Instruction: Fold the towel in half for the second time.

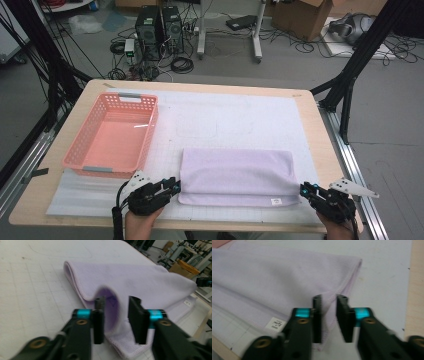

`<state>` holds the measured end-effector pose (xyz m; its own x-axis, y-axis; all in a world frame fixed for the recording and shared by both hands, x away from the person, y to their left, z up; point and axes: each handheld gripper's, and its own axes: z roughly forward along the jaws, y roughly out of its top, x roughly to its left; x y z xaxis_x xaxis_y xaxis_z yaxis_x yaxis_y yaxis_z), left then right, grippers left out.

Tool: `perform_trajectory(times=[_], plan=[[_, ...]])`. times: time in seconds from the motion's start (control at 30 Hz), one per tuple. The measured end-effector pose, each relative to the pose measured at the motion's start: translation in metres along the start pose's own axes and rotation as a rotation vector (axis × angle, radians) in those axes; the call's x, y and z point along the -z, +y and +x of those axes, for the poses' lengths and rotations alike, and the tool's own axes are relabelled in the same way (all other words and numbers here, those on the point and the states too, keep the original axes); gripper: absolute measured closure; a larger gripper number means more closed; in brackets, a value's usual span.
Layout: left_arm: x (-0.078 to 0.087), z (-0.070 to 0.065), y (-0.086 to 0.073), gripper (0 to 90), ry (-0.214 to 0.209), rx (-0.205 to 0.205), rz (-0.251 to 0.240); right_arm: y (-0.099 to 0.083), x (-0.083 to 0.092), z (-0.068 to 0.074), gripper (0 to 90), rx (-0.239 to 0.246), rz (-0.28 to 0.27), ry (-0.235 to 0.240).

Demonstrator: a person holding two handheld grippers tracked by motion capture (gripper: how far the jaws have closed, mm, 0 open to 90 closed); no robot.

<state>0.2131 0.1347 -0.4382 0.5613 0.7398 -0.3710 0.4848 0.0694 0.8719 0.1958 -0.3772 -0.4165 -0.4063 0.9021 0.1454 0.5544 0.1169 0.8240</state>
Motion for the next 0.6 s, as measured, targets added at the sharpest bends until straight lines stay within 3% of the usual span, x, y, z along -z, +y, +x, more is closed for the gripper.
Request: perform_trajectory(times=[0.07,0.13,0.2,0.3,0.37,0.43,0.47,0.53,0.6], plan=[[0.001,0.0,0.008,53.1,0.008,-0.019,-0.021,0.005,0.006,-0.004,62.6,-0.026,-0.047,-0.012],[-0.002,0.003,0.015,47.1,0.008,-0.019,-0.017,0.012,0.008,-0.005,62.1,-0.014,-0.067,-0.025],[-0.008,0.007,0.019,44.4,-0.016,0.006,-0.007,0.015,0.005,-0.003,61.4,-0.005,-0.061,-0.001],[-0.02,0.007,0.019,44.6,-0.032,-0.003,0.05,0.013,-0.009,0.005,58.7,0.036,-0.009,0.087],[-0.029,0.006,0.015,48.8,-0.025,-0.02,0.128,0.012,-0.017,0.011,58.4,0.076,0.033,0.122],[-0.034,0.004,0.011,56.2,-0.015,-0.013,0.17,0.011,-0.024,0.016,58.9,0.097,0.055,0.116],[-0.035,0.003,0.009,62.7,-0.014,-0.017,0.177,0.011,-0.027,0.017,63.7,0.11,0.064,0.1],[-0.034,0.001,0.008,80.3,-0.007,-0.036,0.177,0.01,-0.03,0.018,83.2,0.138,0.081,0.068],[-0.031,0.0,0.009,85.6,-0.021,-0.036,0.166,0.01,-0.03,0.017,86.0,0.145,0.076,0.07]])
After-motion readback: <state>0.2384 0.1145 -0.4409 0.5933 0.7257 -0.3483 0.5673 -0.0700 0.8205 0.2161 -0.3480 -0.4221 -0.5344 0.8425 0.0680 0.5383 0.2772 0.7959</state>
